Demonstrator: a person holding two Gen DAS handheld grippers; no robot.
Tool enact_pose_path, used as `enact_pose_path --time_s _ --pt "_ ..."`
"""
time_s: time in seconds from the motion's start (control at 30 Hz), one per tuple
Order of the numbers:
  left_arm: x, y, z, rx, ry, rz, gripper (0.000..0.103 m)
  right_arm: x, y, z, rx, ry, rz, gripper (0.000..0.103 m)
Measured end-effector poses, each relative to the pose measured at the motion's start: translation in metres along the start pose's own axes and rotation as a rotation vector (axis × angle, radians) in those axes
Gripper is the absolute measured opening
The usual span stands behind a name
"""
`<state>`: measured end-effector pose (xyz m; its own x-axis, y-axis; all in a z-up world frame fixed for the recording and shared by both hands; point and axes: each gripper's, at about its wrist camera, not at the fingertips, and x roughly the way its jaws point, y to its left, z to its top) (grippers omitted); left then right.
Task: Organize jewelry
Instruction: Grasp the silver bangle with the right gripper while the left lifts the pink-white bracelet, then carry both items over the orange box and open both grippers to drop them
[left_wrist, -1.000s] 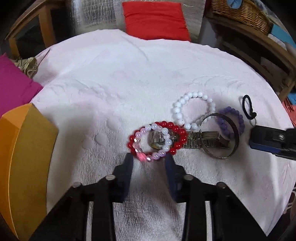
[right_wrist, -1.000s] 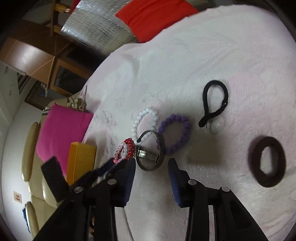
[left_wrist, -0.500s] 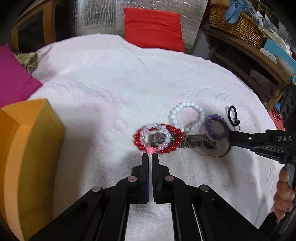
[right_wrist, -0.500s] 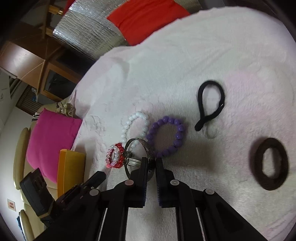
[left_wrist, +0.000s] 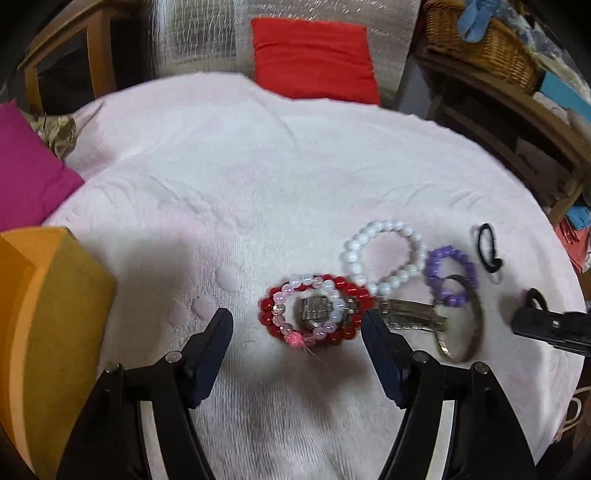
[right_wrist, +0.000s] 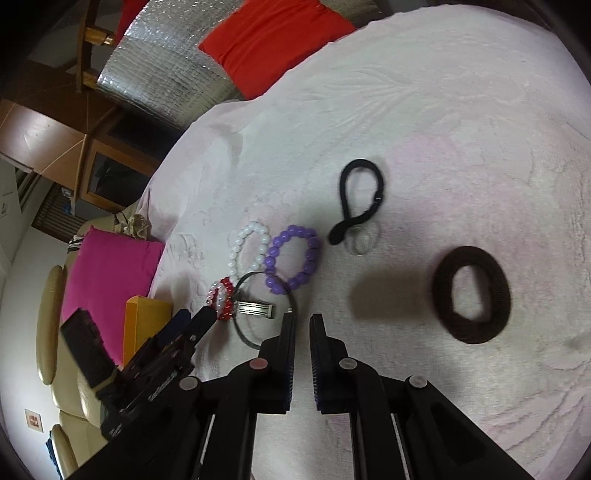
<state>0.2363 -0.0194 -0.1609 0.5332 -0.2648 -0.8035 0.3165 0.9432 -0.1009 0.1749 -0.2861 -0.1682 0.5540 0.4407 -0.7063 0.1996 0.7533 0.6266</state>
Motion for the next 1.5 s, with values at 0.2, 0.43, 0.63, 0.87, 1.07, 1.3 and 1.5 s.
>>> enact_pose_path --time_s 0.2,0.43,0.63,0.87,1.07,1.3,1.5 --pt "0.013 0.004 0.004 -0.017 0.022 -0.058 0.027 0.005 0.002 0.003 -0.003 0.02 -0.001 0.012" --pt "-0.001 0.011 0.005 -0.027 -0.02 -0.041 0.015 0.01 0.016 0.004 -0.056 0.006 -0.035 0.027" --pt "-0.032 0.013 0.005 -0.027 -0.093 -0.08 0.015 0.023 0.036 0.005 -0.15 -0.04 -0.07 0.06" --pt "-0.054 0.008 0.0 0.016 -0.123 -0.086 0.015 0.049 0.05 0.004 -0.227 -0.047 -0.201 0.011" --pt "-0.075 0.015 -0.003 0.008 -0.17 -0.07 0.015 0.037 0.063 -0.004 -0.305 -0.111 -0.213 0.004" --pt "-0.109 0.019 -0.008 -0.02 -0.243 0.002 0.015 0.002 0.077 -0.007 -0.328 -0.23 -0.156 0.003" --pt "-0.142 0.036 -0.022 -0.071 -0.298 0.127 0.015 0.002 0.106 -0.02 -0.353 -0.214 -0.044 0.004"
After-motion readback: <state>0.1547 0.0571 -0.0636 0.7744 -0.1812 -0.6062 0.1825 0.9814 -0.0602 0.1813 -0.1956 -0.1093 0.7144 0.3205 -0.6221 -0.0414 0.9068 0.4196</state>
